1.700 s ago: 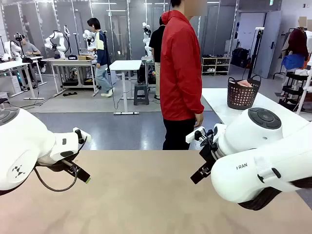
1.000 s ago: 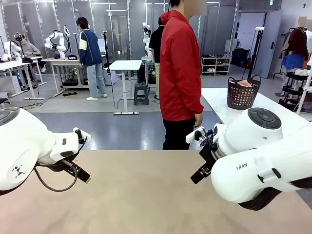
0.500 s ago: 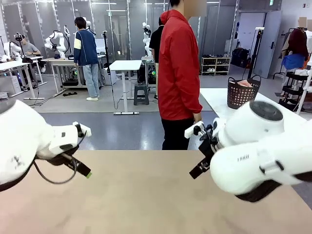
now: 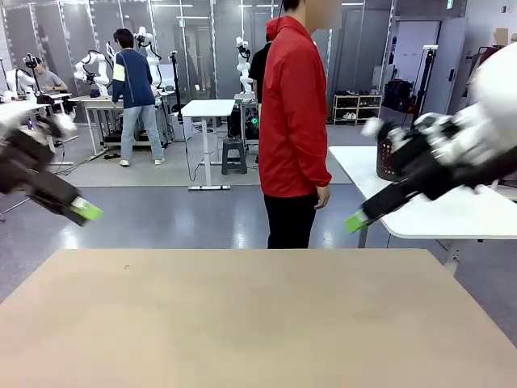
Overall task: Fold the towel.
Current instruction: Grab the top end of the 100 cm Hotel Towel extended by the human.
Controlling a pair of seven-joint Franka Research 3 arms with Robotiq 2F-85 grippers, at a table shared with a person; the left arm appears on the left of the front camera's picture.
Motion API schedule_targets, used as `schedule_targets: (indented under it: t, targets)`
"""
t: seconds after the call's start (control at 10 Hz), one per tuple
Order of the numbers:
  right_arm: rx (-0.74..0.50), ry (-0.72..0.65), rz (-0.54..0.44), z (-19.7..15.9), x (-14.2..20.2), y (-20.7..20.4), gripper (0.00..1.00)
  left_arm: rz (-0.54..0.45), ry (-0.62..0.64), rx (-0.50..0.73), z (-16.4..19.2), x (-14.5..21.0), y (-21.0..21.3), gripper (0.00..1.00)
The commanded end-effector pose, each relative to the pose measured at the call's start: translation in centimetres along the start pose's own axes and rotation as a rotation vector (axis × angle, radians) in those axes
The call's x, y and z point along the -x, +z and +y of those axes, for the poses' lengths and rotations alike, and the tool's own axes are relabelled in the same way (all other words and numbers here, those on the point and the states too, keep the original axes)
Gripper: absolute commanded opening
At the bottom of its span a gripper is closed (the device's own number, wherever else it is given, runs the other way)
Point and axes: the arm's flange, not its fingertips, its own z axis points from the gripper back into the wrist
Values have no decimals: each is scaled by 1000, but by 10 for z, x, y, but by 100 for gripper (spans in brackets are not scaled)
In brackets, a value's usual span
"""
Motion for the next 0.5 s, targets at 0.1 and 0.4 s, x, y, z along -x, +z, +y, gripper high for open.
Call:
schedule_targets:
  t: [0.1,0.4]
  targets:
    - [-238,-184,-166,-62,66,61,100,-103,200,412,73,61,76,100]
    - [-247,-318,-341,-89,136,107,100,-286,351,547,130,150,107,100]
